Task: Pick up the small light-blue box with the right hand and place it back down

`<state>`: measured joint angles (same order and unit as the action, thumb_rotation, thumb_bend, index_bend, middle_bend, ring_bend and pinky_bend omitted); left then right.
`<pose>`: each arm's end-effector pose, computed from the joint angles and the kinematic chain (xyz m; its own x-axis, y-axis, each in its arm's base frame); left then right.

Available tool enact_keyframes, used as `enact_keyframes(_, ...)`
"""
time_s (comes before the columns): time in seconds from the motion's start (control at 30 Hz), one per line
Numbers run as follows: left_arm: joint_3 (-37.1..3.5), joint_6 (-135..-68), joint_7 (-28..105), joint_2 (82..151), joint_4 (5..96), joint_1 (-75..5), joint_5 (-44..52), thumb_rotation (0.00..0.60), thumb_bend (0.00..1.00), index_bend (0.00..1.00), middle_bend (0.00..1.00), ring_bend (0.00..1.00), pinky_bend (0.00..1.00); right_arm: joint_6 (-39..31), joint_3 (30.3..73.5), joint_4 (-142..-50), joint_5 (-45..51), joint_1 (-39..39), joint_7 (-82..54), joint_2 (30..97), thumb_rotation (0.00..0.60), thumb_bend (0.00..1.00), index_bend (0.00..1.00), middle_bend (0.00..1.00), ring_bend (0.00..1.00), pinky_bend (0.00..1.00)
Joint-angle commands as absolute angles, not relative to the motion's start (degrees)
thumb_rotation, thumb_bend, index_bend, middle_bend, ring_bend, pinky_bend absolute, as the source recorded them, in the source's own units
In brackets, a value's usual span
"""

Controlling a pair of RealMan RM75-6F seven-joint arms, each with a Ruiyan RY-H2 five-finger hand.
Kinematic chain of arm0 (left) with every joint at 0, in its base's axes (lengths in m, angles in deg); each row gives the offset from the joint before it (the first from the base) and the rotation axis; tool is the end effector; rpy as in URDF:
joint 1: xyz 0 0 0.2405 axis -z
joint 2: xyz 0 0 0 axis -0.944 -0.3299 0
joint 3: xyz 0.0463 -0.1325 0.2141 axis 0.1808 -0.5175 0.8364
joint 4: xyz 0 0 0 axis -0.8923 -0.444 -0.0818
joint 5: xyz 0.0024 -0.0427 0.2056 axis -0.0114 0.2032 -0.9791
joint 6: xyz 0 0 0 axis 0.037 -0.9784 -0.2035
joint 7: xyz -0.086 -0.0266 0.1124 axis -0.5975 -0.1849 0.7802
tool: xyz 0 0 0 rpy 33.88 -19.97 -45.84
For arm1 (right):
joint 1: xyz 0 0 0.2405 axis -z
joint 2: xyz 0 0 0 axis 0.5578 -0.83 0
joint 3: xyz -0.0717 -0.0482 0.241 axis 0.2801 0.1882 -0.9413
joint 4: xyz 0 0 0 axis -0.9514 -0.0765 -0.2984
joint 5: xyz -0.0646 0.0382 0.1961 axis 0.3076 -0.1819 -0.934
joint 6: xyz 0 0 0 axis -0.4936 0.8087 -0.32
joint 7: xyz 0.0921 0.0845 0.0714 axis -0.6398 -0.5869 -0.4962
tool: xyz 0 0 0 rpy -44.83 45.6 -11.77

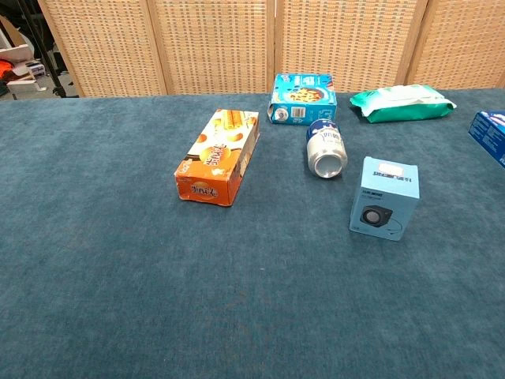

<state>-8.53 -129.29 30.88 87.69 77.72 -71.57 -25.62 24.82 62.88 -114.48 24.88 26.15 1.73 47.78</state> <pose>-0.2972 0.1394 0.2034 0.3193 -0.0259 0.9473 0.9476 -0.0058 -0.3195 -0.2954 -0.1820 0.1501 0.5572 0.0885 0.8257 -0.8283 -0.0118 0.5602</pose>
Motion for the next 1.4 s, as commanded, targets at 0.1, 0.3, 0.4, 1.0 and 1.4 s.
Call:
enact_keyframes(0.1,-8.47,-129.62,31.01,87.75,77.74,-71.77,-25.78,0.600,0.00,0.00,0.00,0.00,0.00,24.20,62.21,-110.63,26.15,26.45,-1.49,49.23,0.600,0.00,0.00,0.00,0.00,0.01)
enact_keyframes(0.3,-8.45,-129.81,31.11,87.92,77.55,-72.03,-25.56,0.600,0.00,0.00,0.00,0.00,0.00,19.87,60.83,-112.06,28.93,23.11,-7.90,48.11,0.600,0.00,0.00,0.00,0.00,0.01)
enact_keyframes(0.4,-8.63,-129.78,31.25,87.96,77.64,-71.96,-25.39,0.600,0.00,0.00,0.00,0.00,0.00,13.63,59.52,-117.55,27.79,19.60,-10.11,44.90,0.600,0.00,0.00,0.00,0.00,0.01)
enact_keyframes(1.0,-9.23,-127.96,30.94,87.68,77.70,-71.20,-23.63,0.600,0.00,0.00,0.00,0.00,0.00,-8.55,50.68,-134.59,-12.97,-3.23,16.92,48.50,0.600,0.00,0.00,0.00,0.00,0.01)
enact_keyframes(1.4,-9.37,-127.61,30.14,87.39,77.55,-71.09,-23.22,0.600,0.00,0.00,0.00,0.00,0.00,-0.79,49.49,-135.17,-32.36,-12.24,29.08,57.19,0.600,0.00,0.00,0.00,0.00,0.01)
